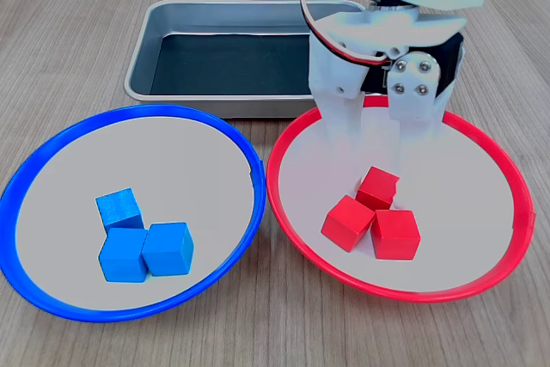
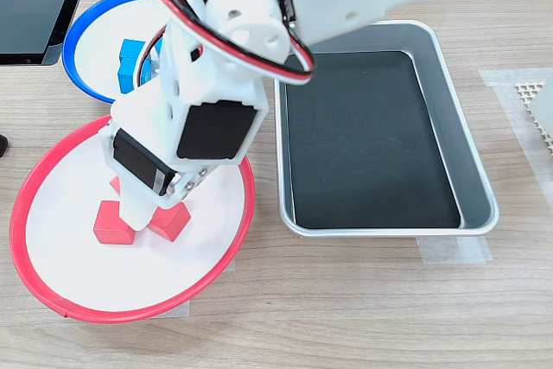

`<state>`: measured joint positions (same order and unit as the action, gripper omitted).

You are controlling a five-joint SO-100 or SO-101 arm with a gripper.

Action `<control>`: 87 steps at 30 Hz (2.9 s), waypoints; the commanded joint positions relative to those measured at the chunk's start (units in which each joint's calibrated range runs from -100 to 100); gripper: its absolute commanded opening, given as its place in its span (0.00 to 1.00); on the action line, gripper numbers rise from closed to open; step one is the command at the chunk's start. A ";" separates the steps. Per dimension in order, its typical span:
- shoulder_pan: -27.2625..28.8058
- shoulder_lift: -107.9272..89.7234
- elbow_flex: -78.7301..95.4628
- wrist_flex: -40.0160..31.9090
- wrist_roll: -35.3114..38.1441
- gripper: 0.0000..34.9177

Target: Relocate any red block in the blue dish to the red dish, correcting any misplacement.

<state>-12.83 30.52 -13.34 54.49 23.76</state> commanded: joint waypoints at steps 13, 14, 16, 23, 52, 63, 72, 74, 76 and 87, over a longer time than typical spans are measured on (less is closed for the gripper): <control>0.27 -23.48 11.66 -0.30 -1.76 0.09; 0.55 -25.79 13.57 -0.71 -2.10 0.07; 1.40 -31.16 18.94 -2.28 -2.88 0.01; 7.14 -51.63 42.97 -12.27 -8.30 0.01; 14.38 -119.43 104.15 -5.50 -22.66 0.01; 15.42 -125.74 109.24 -4.26 -22.47 0.01; 15.51 -128.13 110.88 -3.52 -22.52 0.01; 15.61 -128.81 111.25 -3.43 -22.52 0.01; 15.70 -129.41 111.79 -3.35 -22.47 0.01; 16.08 -129.50 112.25 -3.10 -22.71 0.01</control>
<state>3.10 -98.72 99.18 51.14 1.34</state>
